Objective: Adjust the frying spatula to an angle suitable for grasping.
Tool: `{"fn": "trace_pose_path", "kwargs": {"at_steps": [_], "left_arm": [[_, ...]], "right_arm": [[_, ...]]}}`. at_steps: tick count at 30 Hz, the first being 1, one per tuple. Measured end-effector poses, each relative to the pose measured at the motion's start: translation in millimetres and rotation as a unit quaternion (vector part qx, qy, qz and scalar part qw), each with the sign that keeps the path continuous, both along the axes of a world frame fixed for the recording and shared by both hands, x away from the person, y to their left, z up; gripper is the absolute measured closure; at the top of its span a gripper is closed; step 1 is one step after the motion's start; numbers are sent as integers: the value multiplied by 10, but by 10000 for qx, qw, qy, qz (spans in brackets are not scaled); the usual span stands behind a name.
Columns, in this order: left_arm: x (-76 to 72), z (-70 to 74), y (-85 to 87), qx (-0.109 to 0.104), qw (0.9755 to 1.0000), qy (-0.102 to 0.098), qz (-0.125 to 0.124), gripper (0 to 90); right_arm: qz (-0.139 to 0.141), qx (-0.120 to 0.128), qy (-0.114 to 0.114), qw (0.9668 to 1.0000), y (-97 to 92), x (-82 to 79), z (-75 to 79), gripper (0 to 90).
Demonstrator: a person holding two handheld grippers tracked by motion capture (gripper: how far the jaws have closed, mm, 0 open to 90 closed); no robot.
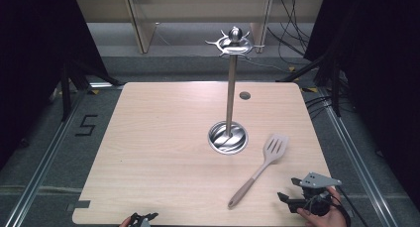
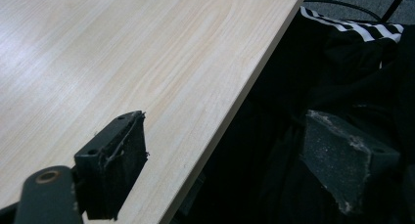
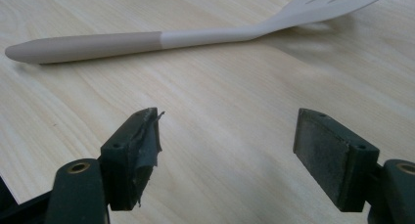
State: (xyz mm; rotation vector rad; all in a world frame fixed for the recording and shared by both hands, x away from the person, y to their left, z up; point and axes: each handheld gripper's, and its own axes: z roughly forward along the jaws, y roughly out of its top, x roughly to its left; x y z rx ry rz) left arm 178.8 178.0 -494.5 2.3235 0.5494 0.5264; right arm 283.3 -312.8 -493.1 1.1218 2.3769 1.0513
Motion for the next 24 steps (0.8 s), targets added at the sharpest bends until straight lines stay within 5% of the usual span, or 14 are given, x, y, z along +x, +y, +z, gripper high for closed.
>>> {"fn": "trace_pose_path", "kwargs": {"at_steps": [19, 24], "left_arm": [[25, -17, -5, 40, 10000, 49, -16, 162], [21, -18, -7, 13, 10000, 48, 5, 162]], "right_arm": [[347, -104, -90, 9993, 54, 36, 89, 252], [703, -246, -197, 9970, 124, 92, 162, 246]]}}
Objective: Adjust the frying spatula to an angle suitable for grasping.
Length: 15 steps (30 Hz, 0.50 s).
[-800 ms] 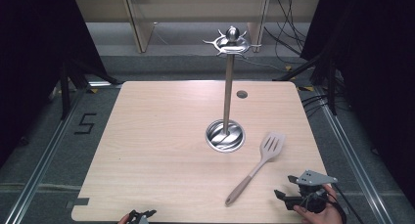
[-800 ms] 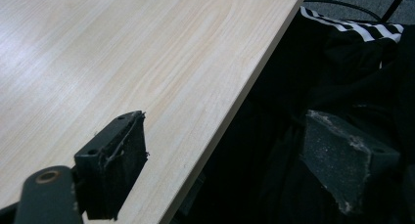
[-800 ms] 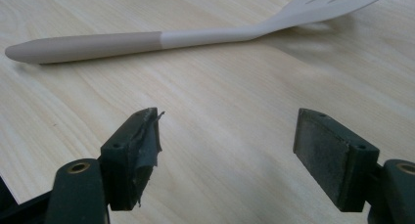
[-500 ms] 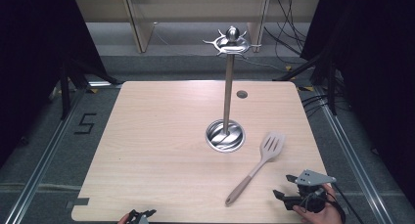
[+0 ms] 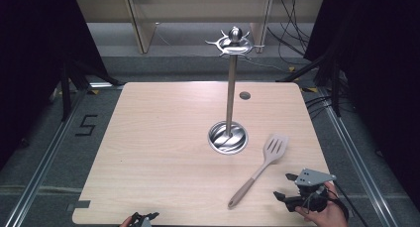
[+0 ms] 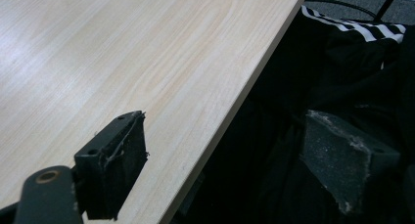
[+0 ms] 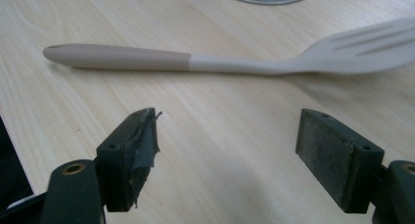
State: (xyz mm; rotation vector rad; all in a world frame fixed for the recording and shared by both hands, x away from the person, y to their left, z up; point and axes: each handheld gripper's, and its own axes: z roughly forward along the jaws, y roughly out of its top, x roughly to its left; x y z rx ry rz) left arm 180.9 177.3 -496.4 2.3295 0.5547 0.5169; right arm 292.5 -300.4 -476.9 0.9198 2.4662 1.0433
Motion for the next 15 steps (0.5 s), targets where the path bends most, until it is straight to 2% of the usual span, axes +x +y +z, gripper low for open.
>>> {"fn": "trace_pose_path", "kwargs": {"at_steps": [3, 4, 5, 6, 8, 15], "left_arm": [[12, -17, -7, -37, 10000, 38, -3, 162], [7, -26, -16, -147, 9998, 95, 6, 162], [7, -26, -16, -147, 9998, 95, 6, 162], [19, -17, -5, 37, 10000, 37, -24, 162], [14, -17, -11, 20, 10000, 26, 4, 162], [11, -14, -10, -32, 10000, 32, -12, 162]], "right_arm": [[153, -110, -35, 9998, 62, 55, 38, 246], [197, -130, -34, 9997, 88, 70, 41, 247], [197, -130, -34, 9997, 88, 70, 41, 247], [284, -176, -16, 9994, 107, 92, 53, 252], [454, -275, -32, 9986, 173, 155, 77, 267], [775, -420, -26, 9961, 338, 295, 118, 290]]}}
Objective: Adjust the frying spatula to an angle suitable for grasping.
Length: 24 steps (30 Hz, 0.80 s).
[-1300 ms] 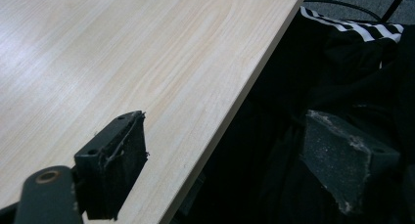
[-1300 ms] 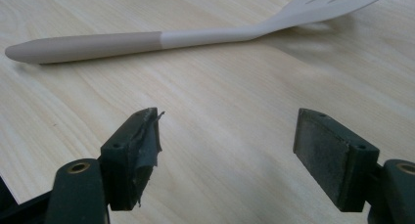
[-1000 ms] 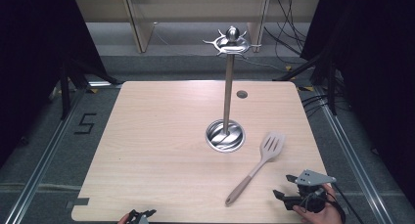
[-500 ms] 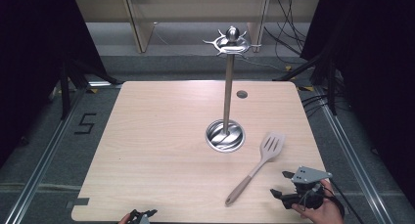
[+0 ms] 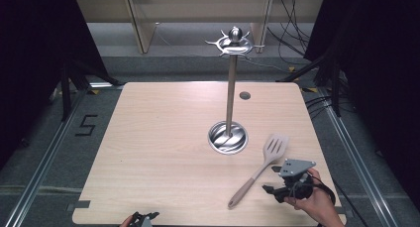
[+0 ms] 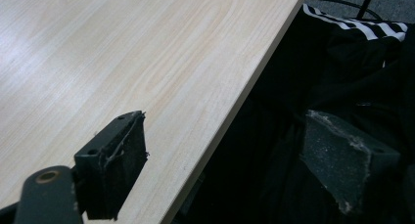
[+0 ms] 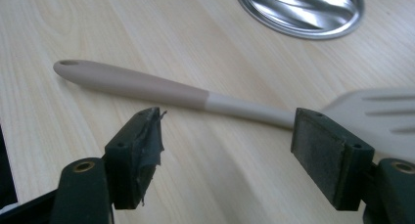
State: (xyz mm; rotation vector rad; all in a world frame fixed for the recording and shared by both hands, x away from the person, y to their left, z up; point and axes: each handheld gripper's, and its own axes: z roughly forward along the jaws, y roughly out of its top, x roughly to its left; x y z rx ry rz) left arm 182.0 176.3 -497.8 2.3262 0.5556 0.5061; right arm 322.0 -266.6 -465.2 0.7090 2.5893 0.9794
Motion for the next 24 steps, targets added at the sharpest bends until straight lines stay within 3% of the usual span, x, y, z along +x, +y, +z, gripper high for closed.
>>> {"fn": "trace_pose_path", "kwargs": {"at_steps": [2, 6, 9, 11, 12, 14, 15, 16, 20, 21, 24], "left_arm": [[1, 0, -1, -10, 10000, 7, -14, 162], [-3, 6, 16, 22, 10000, -20, 16, 162], [-5, 8, 16, 19, 10000, -31, 22, 162], [-8, 5, 10, -32, 10000, 6, -1, 162], [-11, 17, 17, 34, 10000, -50, 14, 162], [-14, 17, 15, -10, 10000, -28, 22, 162], [-20, 10, 9, -107, 9999, 9, 27, 162], [-2, 13, 22, 67, 10000, -52, 15, 162], [2, 11, 24, 71, 10000, -49, 16, 162], [-3, -2, 17, -23, 10000, -11, 29, 162], [0, 3, 22, -18, 10000, 6, 16, 162]], "right_arm": [[210, -96, -60, 9997, 103, 69, 23, 304], [607, -164, 81, 9980, 212, 130, 61, 291], [623, -250, 138, 9976, 264, 145, 51, 291], [831, -415, 184, 9955, 310, 200, 26, 298], [702, -452, 250, 9962, 314, 210, 19, 303], [709, -492, 331, 9957, 315, 228, 13, 304], [868, -498, 272, 9946, 325, 262, -2, 304], [875, -499, 353, 9943, 340, 283, -15, 306], [1134, -660, 421, 9905, 408, 319, -54, 306], [1179, -691, 430, 9897, 420, 334, -65, 305], [1133, -758, 551, 9891, 440, 345, -86, 305]]}}
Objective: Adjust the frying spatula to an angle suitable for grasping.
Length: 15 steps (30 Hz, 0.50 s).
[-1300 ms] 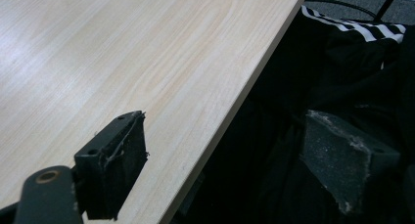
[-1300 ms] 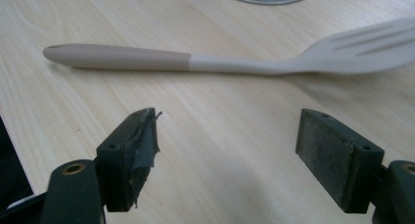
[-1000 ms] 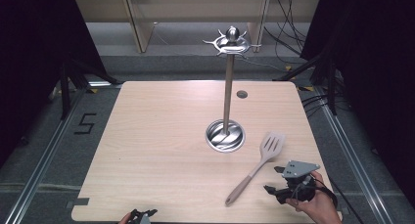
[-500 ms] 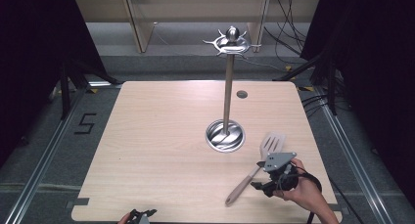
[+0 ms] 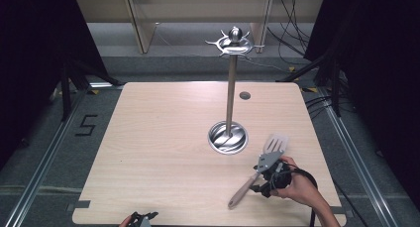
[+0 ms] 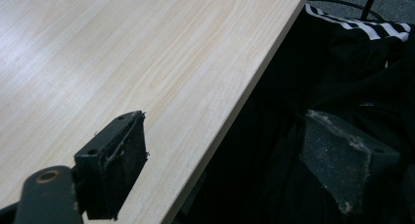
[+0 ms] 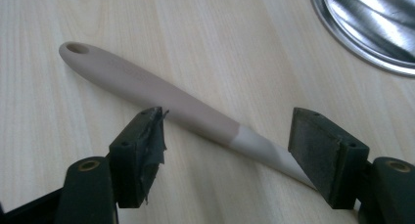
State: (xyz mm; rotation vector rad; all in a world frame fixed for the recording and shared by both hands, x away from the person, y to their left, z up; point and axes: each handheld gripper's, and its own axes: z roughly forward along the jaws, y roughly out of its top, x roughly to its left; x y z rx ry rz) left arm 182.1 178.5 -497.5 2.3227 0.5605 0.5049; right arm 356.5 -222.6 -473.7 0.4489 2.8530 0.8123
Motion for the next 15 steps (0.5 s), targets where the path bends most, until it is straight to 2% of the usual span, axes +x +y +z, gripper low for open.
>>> {"fn": "trace_pose_path", "kwargs": {"at_steps": [1, 2, 4, 6, 7, 9, 10, 11, 12, 13, 15], "left_arm": [[-1, -1, 1, 4, 10000, -16, 12, 162], [-1, -1, 1, 4, 10000, -16, 12, 162], [0, -1, 2, 4, 10000, 5, 7, 162], [3, -1, 2, 16, 10000, -11, 8, 162], [3, 0, 5, 17, 10000, -4, 5, 162], [-1, 6, 9, 47, 10000, -39, 31, 163], [-5, 11, 12, 29, 10000, -46, 35, 164], [-2, 9, 15, -17, 10000, -13, 7, 165], [-2, 9, 15, -17, 10000, -13, 7, 165], [3, 25, 29, 36, 9999, -113, 16, 165], [7, 26, 37, 32, 9999, -125, 51, 165]], "right_arm": [[124, -129, -1, 9998, 26, 24, -11, 304], [124, -129, -1, 9998, 26, 24, -11, 304], [348, -237, 51, 9991, 68, 77, -33, 307], [298, -325, 137, 9989, 82, 70, -36, 314], [436, -417, 224, 9979, 113, 97, -53, 316], [433, -478, 231, 9976, 137, 126, -58, 324], [511, -529, 254, 9970, 152, 149, -62, 326], [860, -596, 230, 9942, 173, 209, -70, 323], [860, -596, 230, 9942, 173, 209, -70, 323], [945, -633, 285, 9931, 191, 246, -72, 324], [906, -659, 369, 9930, 195, 247, -69, 325]]}}
